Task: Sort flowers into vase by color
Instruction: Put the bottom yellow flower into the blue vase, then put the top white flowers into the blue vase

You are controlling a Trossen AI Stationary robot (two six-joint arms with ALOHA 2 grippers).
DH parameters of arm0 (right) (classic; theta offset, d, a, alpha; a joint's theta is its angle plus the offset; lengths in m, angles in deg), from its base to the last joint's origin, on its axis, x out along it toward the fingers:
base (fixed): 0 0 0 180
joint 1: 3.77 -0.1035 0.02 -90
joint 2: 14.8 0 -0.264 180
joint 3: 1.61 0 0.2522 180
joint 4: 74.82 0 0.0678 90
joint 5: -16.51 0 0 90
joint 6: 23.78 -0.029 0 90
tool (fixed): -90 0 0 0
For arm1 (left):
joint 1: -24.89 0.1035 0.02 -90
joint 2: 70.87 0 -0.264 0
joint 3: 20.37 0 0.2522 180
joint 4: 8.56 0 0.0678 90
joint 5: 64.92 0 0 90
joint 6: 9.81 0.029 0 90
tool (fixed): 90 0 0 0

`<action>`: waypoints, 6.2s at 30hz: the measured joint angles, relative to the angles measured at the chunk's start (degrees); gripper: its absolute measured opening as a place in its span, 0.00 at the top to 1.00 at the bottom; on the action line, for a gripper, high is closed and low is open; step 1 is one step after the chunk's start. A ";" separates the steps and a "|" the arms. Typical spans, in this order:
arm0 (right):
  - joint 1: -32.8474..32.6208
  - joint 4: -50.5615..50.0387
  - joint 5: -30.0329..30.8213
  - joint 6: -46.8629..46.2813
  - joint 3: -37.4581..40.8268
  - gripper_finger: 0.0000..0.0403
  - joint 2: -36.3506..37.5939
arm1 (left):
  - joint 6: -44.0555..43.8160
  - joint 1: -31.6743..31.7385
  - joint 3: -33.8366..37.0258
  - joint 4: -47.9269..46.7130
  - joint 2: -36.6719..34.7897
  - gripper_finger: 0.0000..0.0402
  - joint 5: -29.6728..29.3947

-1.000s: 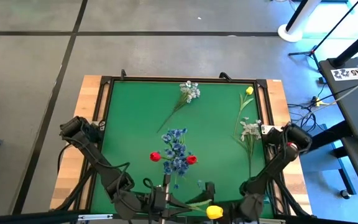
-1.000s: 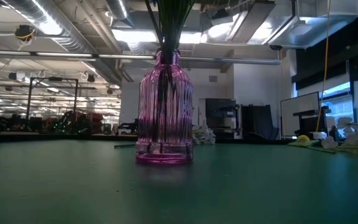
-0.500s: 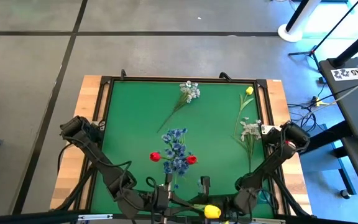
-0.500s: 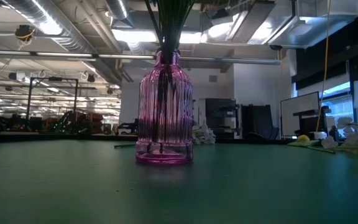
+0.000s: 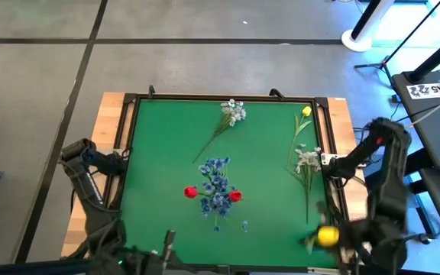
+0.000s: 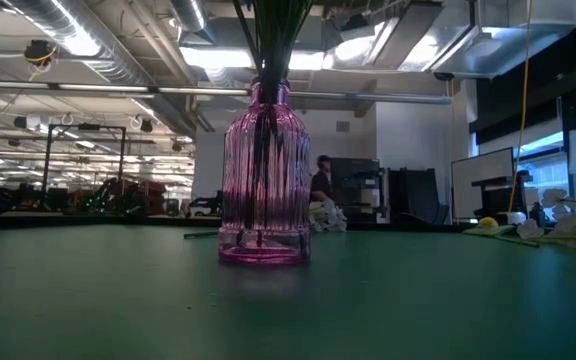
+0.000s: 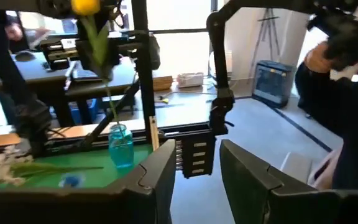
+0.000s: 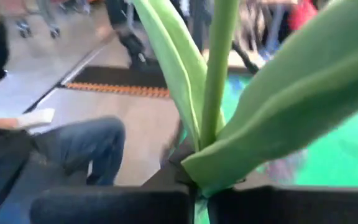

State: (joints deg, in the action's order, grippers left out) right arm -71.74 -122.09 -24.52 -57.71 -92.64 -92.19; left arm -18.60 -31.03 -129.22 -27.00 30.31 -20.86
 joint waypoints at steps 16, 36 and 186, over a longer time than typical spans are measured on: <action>-2.66 -21.88 -11.09 -19.79 0.07 0.98 12.35 | -6.11 2.37 0.07 -4.61 1.23 0.77 -2.58; -17.35 -24.19 4.73 -19.36 0.11 0.97 6.27 | -63.78 -2.57 6.93 -48.55 1.21 0.77 -5.55; 8.89 -37.29 6.56 -10.71 0.42 0.19 9.82 | -24.19 61.52 61.02 41.09 8.37 0.61 11.25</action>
State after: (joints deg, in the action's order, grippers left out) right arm -62.85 -159.38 -17.96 -68.42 -92.23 -82.37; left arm -42.80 30.49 -68.20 14.10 38.67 -9.61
